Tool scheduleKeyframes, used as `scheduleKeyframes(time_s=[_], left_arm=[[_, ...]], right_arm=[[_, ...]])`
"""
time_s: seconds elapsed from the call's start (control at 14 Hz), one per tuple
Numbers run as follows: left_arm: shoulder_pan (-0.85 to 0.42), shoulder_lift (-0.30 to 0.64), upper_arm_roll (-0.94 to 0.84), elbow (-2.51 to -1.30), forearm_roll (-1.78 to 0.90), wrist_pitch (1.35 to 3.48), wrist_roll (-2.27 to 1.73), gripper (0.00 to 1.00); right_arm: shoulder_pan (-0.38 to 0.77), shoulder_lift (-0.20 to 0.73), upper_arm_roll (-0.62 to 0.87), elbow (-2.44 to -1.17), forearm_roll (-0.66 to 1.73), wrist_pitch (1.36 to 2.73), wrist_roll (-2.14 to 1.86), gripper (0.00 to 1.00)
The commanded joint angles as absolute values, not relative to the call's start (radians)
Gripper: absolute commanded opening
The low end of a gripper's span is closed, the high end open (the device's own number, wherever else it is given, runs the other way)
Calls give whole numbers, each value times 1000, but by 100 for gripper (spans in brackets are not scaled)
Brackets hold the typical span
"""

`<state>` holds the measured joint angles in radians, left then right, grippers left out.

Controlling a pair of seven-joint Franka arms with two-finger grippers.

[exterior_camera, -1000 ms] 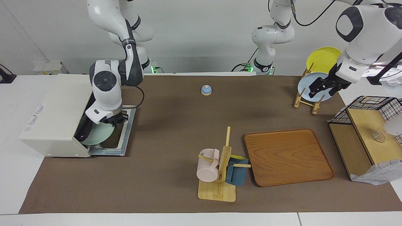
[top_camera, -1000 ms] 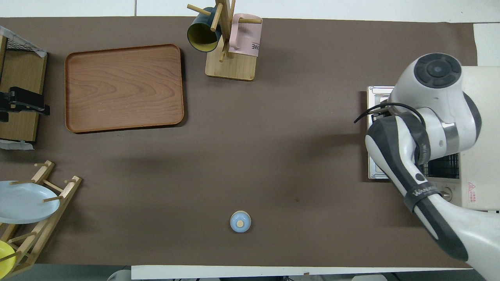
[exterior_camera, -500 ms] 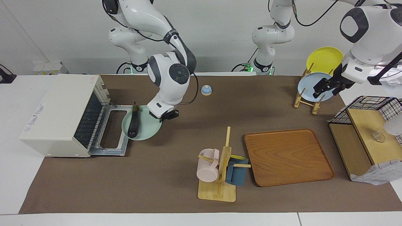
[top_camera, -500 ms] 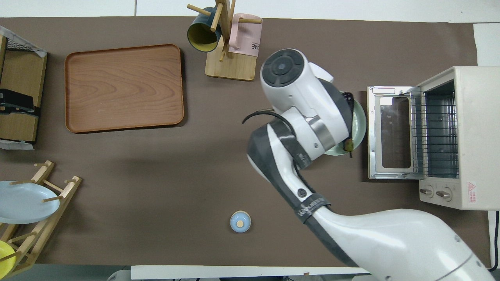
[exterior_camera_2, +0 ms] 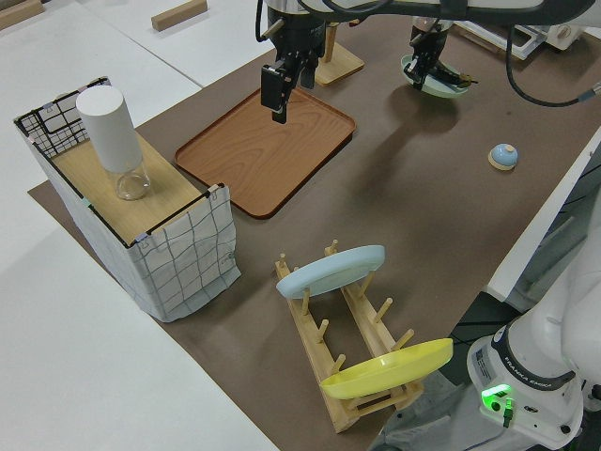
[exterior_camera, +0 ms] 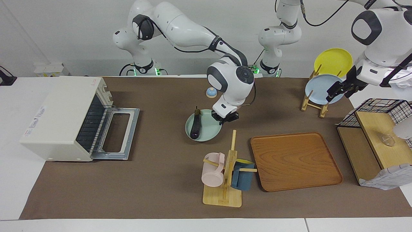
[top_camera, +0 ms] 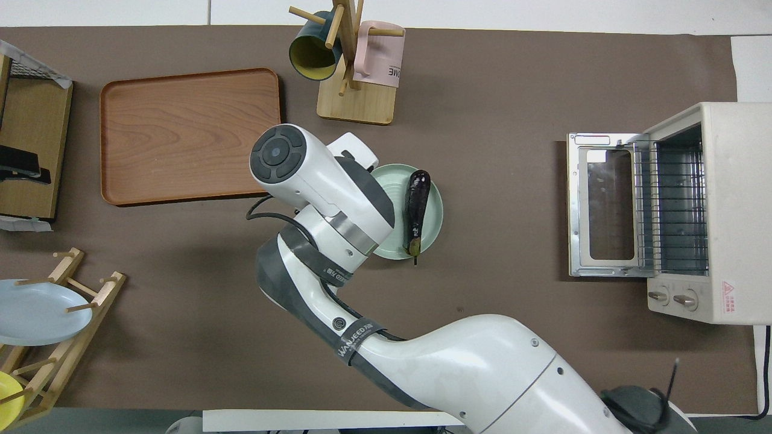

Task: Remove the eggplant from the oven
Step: 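Pull the green plate out and lower it onto the table center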

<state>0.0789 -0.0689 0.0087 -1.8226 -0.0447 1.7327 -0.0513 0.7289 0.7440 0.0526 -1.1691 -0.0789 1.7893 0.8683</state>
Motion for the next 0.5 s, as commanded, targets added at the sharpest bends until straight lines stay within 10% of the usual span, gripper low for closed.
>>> scheduleKeyframes(time_s=[0.0, 0.43], left_arm=[[109, -118, 2, -1890, -29, 1770, -29, 100], [75, -192, -8, -2034, -29, 1819, -40, 100]], right_arm=[[735, 793, 68, -1140, -61, 1851, 939, 1], [710, 711, 66, -1140, -58, 1916, 943, 46]])
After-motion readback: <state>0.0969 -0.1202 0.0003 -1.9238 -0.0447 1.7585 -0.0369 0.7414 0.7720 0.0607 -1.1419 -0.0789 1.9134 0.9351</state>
